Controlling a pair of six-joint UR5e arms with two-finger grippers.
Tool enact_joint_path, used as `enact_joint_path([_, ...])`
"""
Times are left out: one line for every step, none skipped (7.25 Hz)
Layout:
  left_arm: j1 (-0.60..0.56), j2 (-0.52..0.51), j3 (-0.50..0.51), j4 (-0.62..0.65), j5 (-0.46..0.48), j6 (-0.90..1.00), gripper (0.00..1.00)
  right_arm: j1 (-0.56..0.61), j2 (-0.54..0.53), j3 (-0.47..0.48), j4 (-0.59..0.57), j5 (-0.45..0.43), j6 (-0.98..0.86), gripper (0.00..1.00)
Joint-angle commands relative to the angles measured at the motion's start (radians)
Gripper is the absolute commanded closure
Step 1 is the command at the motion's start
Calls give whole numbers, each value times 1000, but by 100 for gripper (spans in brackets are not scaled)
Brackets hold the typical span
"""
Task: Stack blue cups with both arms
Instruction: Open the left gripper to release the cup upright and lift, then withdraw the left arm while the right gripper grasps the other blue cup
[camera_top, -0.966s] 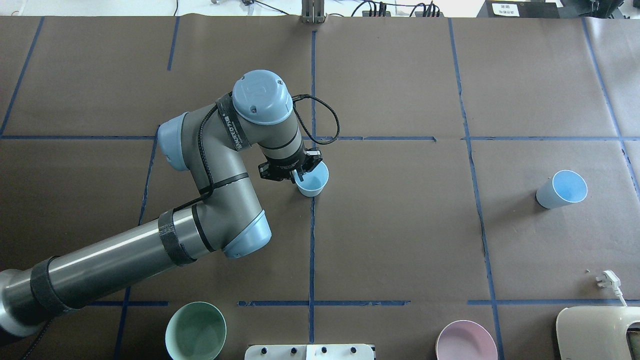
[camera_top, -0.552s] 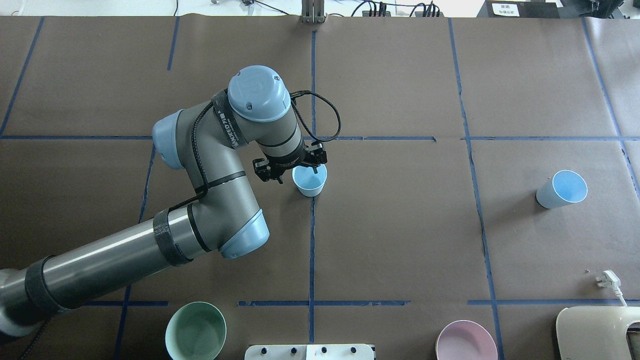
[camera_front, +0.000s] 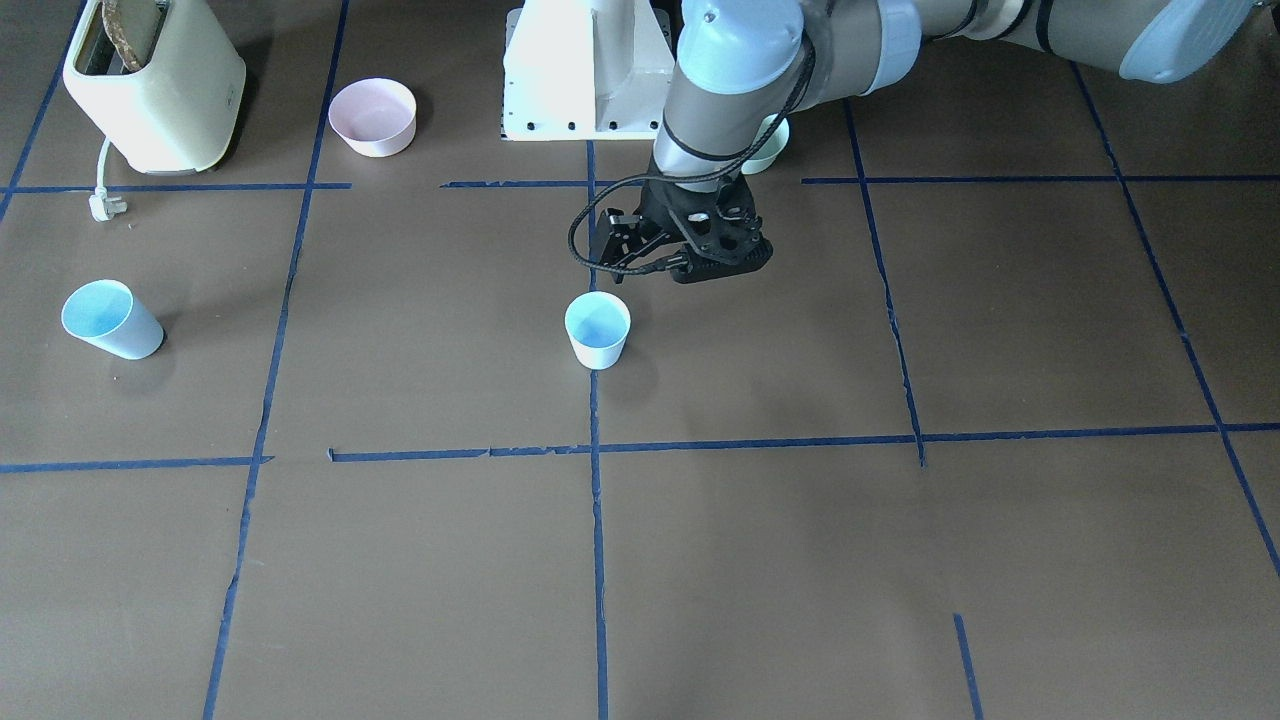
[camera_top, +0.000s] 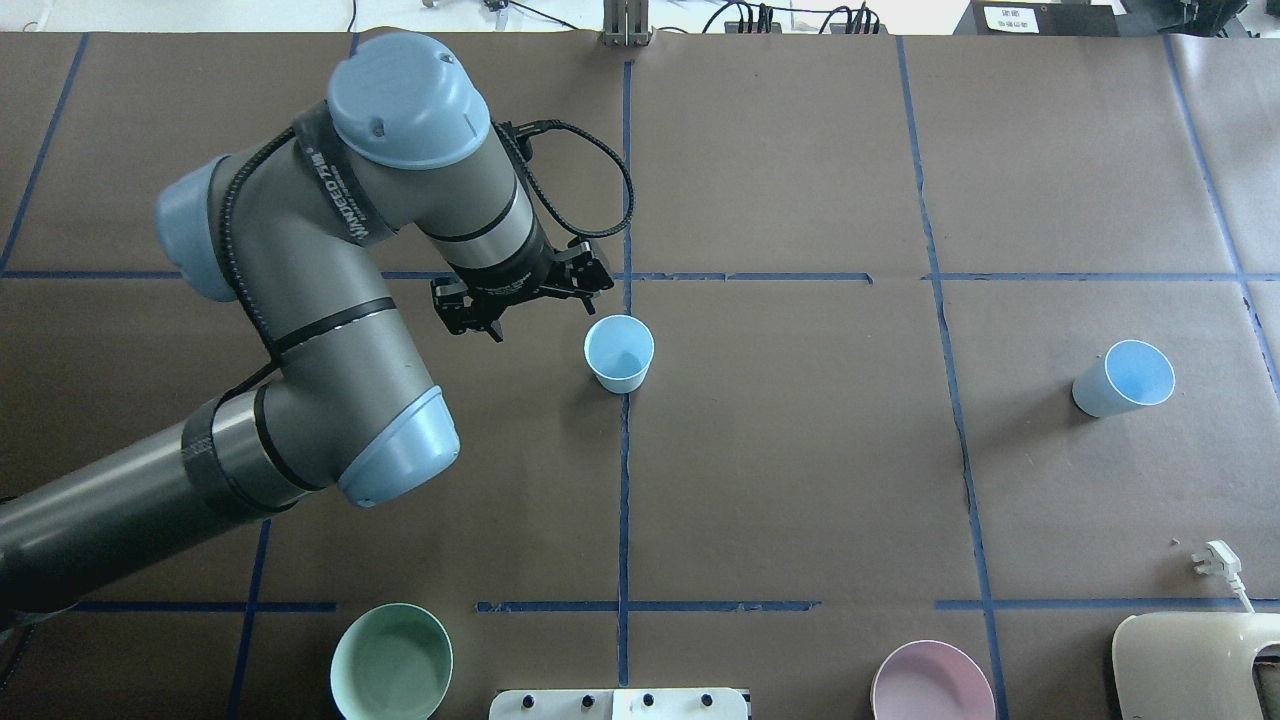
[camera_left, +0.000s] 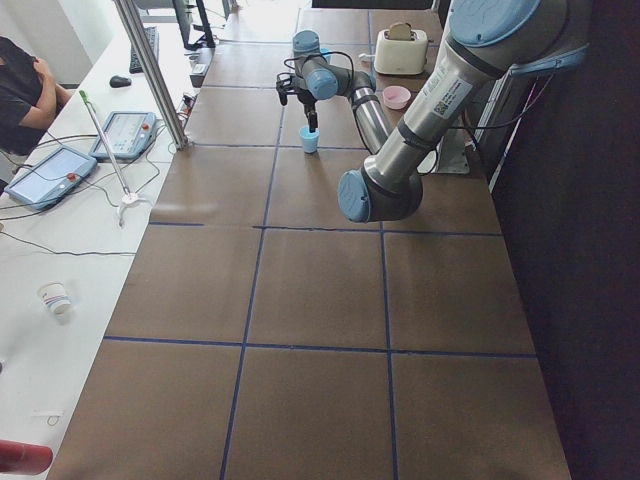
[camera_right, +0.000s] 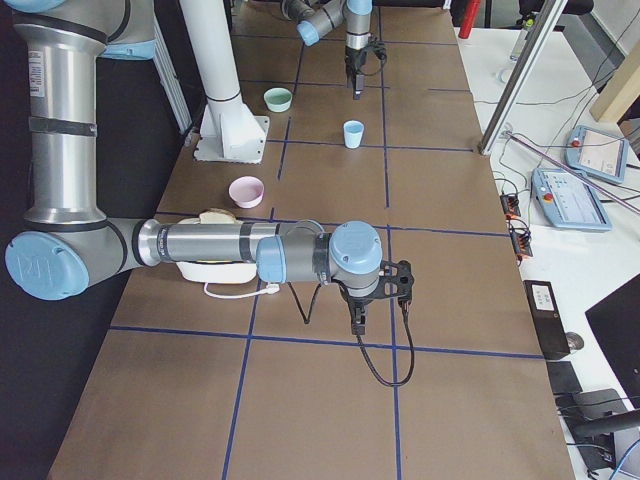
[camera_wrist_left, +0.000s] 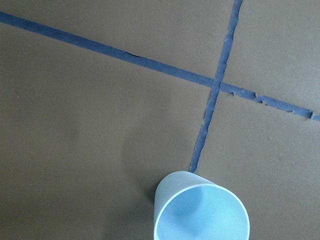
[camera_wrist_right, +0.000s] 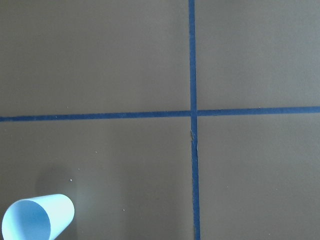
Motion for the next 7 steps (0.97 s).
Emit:
enact_joint_path([-42,92,-139,87,-16,88,0,-100,-35,5,283,-4,323,0])
enact_joint_path([-59,141,-227,149,-16,137,0,-166,-61,5,392,-10,427,0])
enact_joint_path([-87,168,-293,212,-16,180,0,-223,-75,6,451,-42,470,0])
enact_joint_path([-119,174,-347,283,-16,233,0,-287,-87,21,465,-102,478,0])
enact_joint_path([-147,189,-405,373,-16,304,0,-338,-96,40,470,-125,516,0])
enact_joint_path([-176,203,-448,423,-16,368,0,-390,-98,43,492,-131,588,0])
enact_joint_path([-200,221,-468,426,-16,381,0,-444,-104,43,523,-163,633,0])
